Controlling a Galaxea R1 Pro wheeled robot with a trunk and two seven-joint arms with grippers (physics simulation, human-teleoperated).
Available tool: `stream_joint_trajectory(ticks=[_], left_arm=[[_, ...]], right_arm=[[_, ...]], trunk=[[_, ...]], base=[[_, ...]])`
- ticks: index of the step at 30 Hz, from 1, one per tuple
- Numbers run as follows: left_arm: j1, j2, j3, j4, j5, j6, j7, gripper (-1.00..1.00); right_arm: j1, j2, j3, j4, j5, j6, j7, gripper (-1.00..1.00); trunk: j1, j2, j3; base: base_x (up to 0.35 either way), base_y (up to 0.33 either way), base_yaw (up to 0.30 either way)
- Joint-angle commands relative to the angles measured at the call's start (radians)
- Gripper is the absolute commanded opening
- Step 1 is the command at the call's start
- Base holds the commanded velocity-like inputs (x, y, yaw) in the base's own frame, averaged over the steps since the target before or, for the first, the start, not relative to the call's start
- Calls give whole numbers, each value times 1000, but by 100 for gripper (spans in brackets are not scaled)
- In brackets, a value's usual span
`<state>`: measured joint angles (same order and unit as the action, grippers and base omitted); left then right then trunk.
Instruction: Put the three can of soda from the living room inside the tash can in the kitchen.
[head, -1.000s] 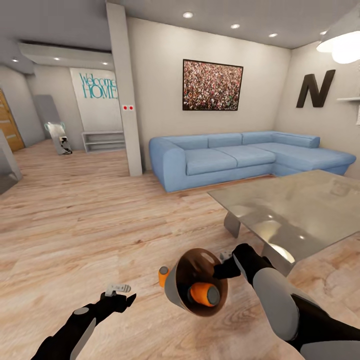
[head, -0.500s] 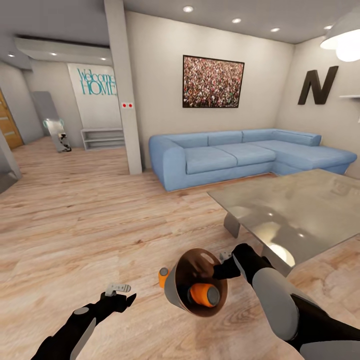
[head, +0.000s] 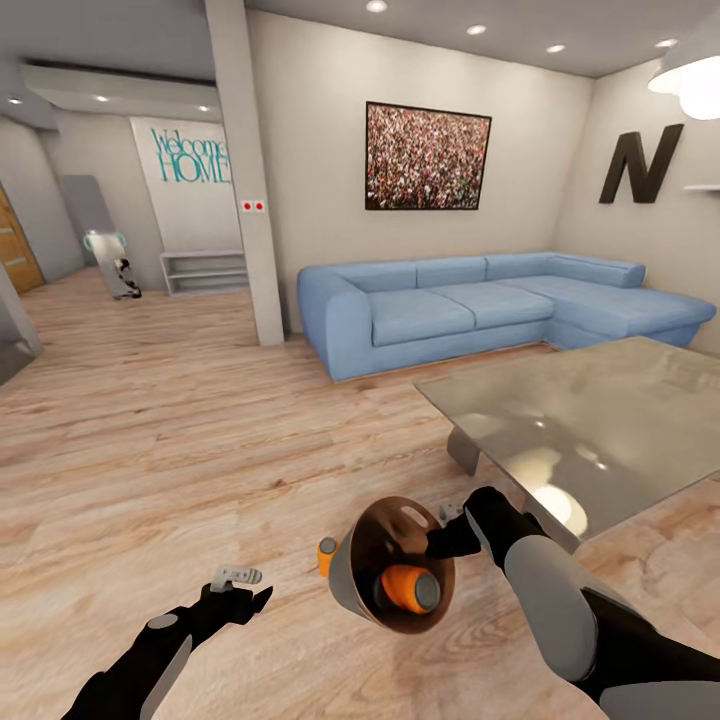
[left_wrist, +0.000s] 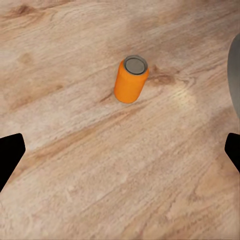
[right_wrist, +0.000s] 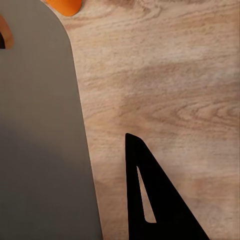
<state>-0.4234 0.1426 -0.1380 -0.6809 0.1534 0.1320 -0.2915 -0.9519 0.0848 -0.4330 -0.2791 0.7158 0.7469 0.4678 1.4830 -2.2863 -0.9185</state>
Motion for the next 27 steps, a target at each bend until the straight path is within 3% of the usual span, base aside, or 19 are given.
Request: stream_joint_trajectory(ticks=[1,27], left_arm=[[0,0,0,0,0,0,0,100],[0,0,0,-1,0,1,-2,100]], right_arm=[[0,0,-7,0,-22,5,0,-100],[-1,-2,-9,0,-22,8,0,-100]], trunk=[[-4,7,2],[-104,189,43]], base=[[0,0,0],[0,0,0]])
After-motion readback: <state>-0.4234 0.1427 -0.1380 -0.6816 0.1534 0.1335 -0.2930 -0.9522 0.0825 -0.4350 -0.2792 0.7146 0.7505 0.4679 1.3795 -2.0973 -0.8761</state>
